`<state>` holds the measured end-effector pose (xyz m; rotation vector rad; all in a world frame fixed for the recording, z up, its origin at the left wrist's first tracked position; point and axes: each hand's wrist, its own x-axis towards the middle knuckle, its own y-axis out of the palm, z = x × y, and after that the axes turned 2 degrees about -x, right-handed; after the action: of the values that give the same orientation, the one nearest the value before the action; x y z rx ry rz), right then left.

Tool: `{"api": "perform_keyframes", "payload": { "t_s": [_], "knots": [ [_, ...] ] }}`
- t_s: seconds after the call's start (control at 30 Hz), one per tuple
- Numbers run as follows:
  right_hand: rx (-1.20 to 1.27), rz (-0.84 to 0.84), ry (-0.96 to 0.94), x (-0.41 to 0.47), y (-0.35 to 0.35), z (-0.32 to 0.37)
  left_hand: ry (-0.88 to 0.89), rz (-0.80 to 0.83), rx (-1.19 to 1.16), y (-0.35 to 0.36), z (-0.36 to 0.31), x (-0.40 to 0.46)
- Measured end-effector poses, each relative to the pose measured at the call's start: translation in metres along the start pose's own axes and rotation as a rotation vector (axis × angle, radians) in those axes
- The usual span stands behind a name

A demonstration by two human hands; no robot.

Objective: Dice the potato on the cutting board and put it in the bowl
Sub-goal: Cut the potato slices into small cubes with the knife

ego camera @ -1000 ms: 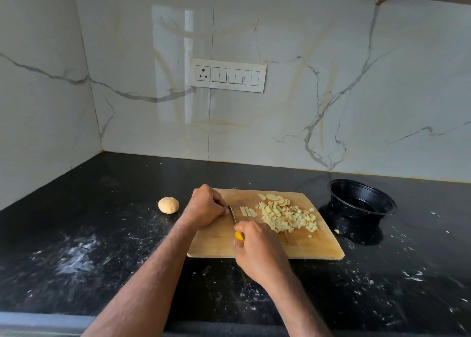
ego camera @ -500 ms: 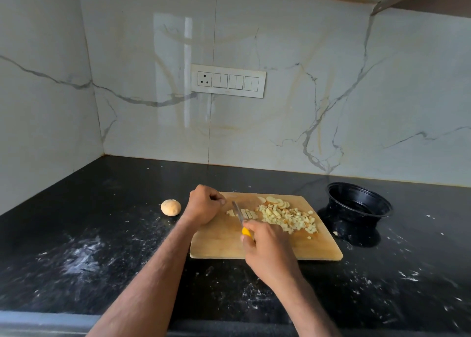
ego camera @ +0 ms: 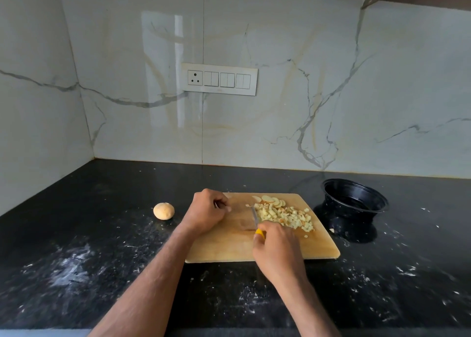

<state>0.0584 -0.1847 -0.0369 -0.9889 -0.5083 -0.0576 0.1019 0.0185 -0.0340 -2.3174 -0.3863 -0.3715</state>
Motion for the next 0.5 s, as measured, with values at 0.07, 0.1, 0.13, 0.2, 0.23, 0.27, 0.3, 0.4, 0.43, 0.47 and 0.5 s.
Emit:
{"api": "perform_keyframes", "payload": {
  "t_s": [0.07, 0.1, 0.13, 0.2, 0.23, 0.27, 0.3, 0.4, 0.43, 0.47, 0.5],
  "knots": [
    [0.023, 0.012, -0.001, 0.0, -0.003, -0.001, 0.043, 0.021, 0.005, 0.003, -0.007, -0.002],
    [0.015, 0.02, -0.02, 0.0, -0.002, 0.0, 0.052, 0.025, 0.005, 0.004, -0.01, -0.003],
    [-0.006, 0.03, -0.045, -0.001, -0.001, 0.001, 0.052, 0.025, 0.005, 0.005, -0.012, -0.004],
    [-0.033, 0.059, -0.079, -0.002, 0.001, 0.004, 0.039, 0.028, 0.011, 0.005, -0.015, -0.005],
    [-0.033, 0.073, -0.089, -0.002, 0.002, 0.004, 0.034, 0.036, 0.016, 0.005, -0.015, -0.005],
    [-0.026, 0.087, -0.096, -0.001, 0.003, 0.005, 0.033, 0.045, 0.022, 0.004, -0.014, -0.005],
    [-0.014, 0.102, -0.095, 0.001, 0.003, 0.005, 0.034, 0.052, 0.029, 0.004, -0.014, -0.005],
    [0.072, 0.178, -0.044, 0.005, 0.001, 0.002, 0.035, 0.072, 0.032, 0.006, -0.012, -0.005],
    [0.119, 0.202, -0.015, 0.006, 0.0, 0.0, 0.032, 0.077, 0.032, 0.007, -0.011, -0.006],
    [0.164, 0.217, 0.012, 0.007, -0.002, -0.002, 0.027, 0.08, 0.03, 0.008, -0.012, -0.005],
    [0.198, 0.226, 0.027, 0.007, -0.002, -0.003, 0.019, 0.078, 0.025, 0.009, -0.012, -0.005]
  ]
}}
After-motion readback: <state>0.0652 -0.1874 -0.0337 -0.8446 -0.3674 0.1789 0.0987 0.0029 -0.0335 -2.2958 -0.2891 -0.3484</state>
